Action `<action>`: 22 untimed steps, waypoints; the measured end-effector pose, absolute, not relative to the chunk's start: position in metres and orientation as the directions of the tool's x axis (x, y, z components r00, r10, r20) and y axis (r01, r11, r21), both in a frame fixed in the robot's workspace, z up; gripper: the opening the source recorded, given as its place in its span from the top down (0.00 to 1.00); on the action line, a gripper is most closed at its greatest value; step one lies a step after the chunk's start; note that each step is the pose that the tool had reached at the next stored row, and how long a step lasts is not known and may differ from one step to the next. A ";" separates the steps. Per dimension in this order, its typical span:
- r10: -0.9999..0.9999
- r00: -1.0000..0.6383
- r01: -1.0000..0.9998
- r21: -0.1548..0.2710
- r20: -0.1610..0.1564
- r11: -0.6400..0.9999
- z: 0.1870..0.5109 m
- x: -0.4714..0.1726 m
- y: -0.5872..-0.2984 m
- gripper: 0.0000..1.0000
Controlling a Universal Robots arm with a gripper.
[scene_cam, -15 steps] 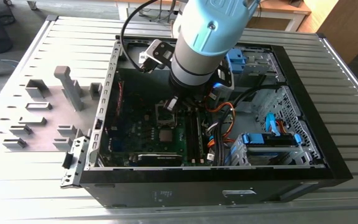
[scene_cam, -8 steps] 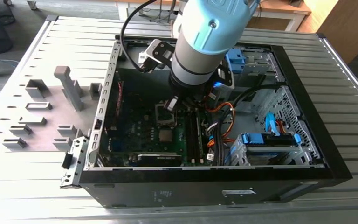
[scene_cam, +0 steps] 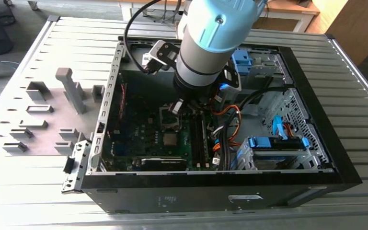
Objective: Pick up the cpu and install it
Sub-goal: 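Close the cpu cover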
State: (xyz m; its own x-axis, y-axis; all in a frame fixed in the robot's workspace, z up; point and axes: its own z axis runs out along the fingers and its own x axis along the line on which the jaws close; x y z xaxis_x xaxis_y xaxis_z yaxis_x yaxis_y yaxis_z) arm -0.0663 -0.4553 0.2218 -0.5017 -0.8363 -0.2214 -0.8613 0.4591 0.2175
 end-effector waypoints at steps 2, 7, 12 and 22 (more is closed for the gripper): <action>-0.838 -0.499 -0.863 0.216 -0.219 0.457 0.223 -0.066 -0.455 0.89; -0.842 -0.494 -0.865 0.215 -0.216 0.453 0.225 -0.066 -0.455 0.89; -0.846 -0.489 -0.868 0.212 -0.211 0.449 0.227 -0.066 -0.456 0.89; -0.858 -0.478 -0.874 0.203 -0.190 0.442 0.231 -0.066 -0.457 0.89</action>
